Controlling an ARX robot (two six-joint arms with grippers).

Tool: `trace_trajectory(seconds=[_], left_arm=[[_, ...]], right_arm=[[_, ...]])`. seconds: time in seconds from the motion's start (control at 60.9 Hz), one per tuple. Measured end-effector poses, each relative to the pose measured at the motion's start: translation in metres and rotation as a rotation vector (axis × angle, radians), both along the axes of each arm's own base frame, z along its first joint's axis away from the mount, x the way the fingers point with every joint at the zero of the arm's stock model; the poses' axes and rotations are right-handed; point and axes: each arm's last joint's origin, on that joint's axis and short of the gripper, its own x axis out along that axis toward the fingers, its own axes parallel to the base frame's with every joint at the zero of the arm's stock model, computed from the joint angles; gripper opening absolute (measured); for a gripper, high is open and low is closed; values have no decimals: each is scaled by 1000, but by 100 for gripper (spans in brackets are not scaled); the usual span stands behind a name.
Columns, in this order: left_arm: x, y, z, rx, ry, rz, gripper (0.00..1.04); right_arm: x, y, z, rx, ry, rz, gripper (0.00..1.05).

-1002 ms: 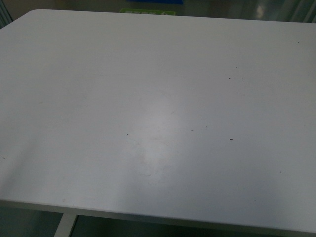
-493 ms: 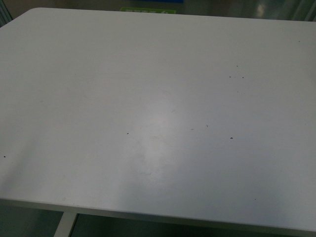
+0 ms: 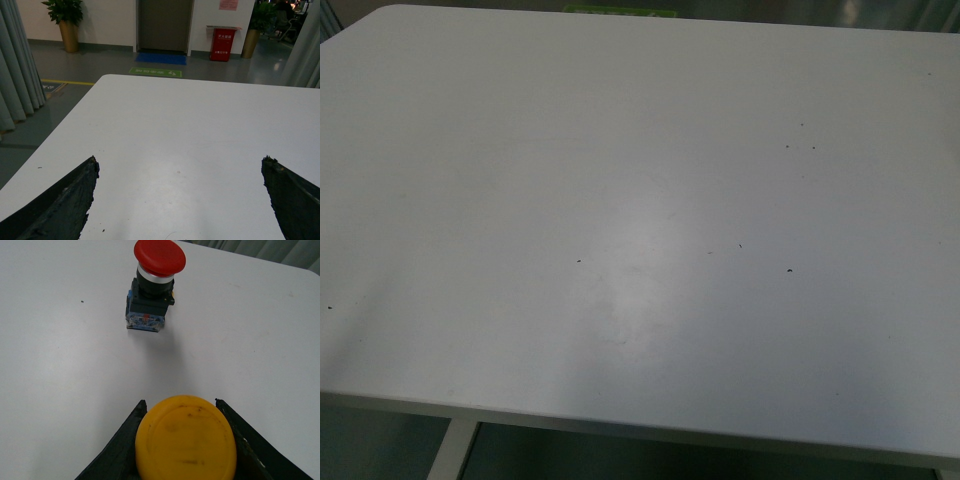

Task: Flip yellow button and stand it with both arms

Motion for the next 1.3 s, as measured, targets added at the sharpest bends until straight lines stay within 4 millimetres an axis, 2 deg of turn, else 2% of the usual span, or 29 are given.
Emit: trace_trajectory(seconds=[0.69,0.953,1.118,1.298], left_arm=[[0,0,0,0,0,0,98],[0,0,0,0,0,0,98],[0,0,0,0,0,0,98],[0,0,0,0,0,0,98]], right_arm=[[0,-3,-7,16,17,-19,34],[1,-2,-6,40,14,-12,71],[1,-2,-6,69,15,-13,98],[0,-1,0,87,-1,-13,97]])
